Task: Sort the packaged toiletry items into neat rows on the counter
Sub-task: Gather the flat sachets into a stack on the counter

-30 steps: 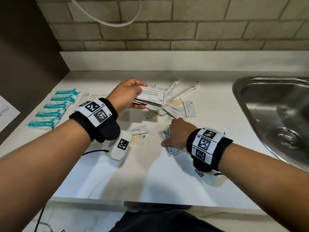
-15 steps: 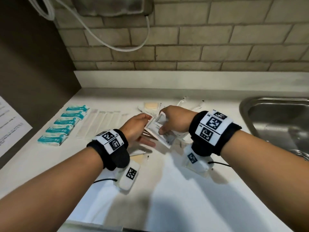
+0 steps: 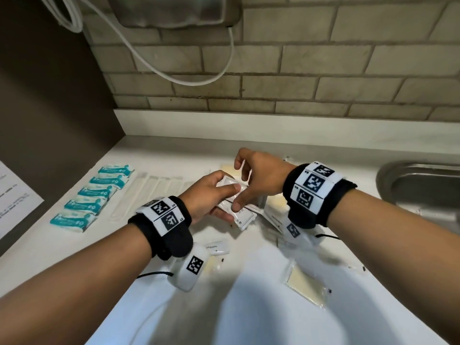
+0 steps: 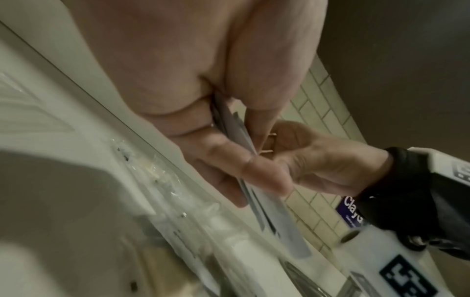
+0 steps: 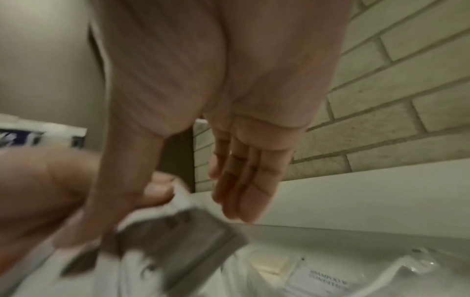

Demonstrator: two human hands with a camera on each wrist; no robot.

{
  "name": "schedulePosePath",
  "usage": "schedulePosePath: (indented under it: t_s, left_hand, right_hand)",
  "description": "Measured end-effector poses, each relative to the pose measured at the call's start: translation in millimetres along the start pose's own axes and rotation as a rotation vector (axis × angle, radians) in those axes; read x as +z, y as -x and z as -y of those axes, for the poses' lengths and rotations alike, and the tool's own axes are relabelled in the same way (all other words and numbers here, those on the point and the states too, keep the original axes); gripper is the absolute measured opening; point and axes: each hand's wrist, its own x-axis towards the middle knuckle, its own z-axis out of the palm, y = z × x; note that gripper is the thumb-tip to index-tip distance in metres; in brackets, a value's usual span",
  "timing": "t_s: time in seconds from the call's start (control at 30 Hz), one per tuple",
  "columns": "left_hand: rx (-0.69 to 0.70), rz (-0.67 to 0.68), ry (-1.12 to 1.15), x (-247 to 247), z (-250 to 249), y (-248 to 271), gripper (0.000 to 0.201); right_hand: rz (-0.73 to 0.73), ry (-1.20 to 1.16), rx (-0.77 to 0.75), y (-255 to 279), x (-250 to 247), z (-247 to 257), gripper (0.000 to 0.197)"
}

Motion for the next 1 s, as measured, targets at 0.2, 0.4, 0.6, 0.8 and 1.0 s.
schedulePosePath:
  t_s: [0.2, 0.4, 0.6, 0.8, 1.0]
  left_hand:
    - [-0.016, -0.168, 0.003, -32, -6, -25, 0.008]
    - [-0.010, -0.197, 0.017, -39, -7, -55, 0.016]
    - [0.048, -0.221, 0.010, -39, -2, -74, 0.018]
    - [0.023, -0.255, 0.040, -41, 2, -77, 0.024]
    - [-0.049, -0.296, 0.069, -37, 2, -69, 0.020]
  right_hand:
    - [-0.024, 0.177, 0.102, -42, -27, -42, 0.038]
    - [0.053, 0.427, 0.211, -88, 5, -70, 0.038]
    - [0.132, 0.504, 0.286, -113, 19, -74, 0.026]
    - [0.168, 0.540, 0.314, -113, 15, -76, 0.022]
    - [0.034, 0.461, 0.282, -93, 12, -78, 0.024]
